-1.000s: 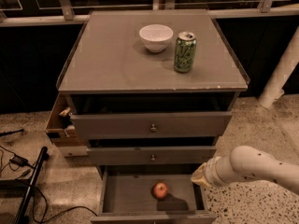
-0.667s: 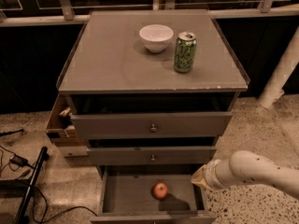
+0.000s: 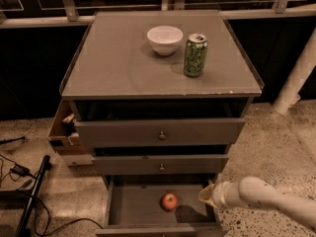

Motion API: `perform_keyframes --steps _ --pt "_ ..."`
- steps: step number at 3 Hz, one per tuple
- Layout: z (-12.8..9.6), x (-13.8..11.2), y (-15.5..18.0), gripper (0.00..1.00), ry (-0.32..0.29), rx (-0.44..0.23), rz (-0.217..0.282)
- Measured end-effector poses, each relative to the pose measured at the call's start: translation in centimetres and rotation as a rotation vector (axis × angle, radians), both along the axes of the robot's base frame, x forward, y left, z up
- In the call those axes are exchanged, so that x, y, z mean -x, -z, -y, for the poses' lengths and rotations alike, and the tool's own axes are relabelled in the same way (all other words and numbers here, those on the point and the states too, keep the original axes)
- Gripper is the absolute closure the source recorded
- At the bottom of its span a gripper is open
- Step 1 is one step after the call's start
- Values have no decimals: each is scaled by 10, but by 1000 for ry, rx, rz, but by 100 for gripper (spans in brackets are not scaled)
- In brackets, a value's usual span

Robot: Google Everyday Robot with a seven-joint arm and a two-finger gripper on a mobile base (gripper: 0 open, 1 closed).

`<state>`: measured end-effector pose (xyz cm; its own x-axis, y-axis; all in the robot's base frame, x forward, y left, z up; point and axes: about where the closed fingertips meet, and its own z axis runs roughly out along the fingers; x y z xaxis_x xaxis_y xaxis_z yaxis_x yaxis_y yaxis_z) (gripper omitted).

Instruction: Pick apple from bottom drawer and place on counter

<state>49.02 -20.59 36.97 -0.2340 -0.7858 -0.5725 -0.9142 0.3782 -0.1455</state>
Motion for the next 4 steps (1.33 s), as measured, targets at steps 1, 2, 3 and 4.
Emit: perform_keyframes --steps 1,2,3,4 --pt "-12 -12 62 100 -9 -63 -32" --pt "-24 -18 124 100 -5 -111 -75" --pt "-25 -19 145 100 12 -126 -88" --pt "-25 -18 146 100 15 -127 -88"
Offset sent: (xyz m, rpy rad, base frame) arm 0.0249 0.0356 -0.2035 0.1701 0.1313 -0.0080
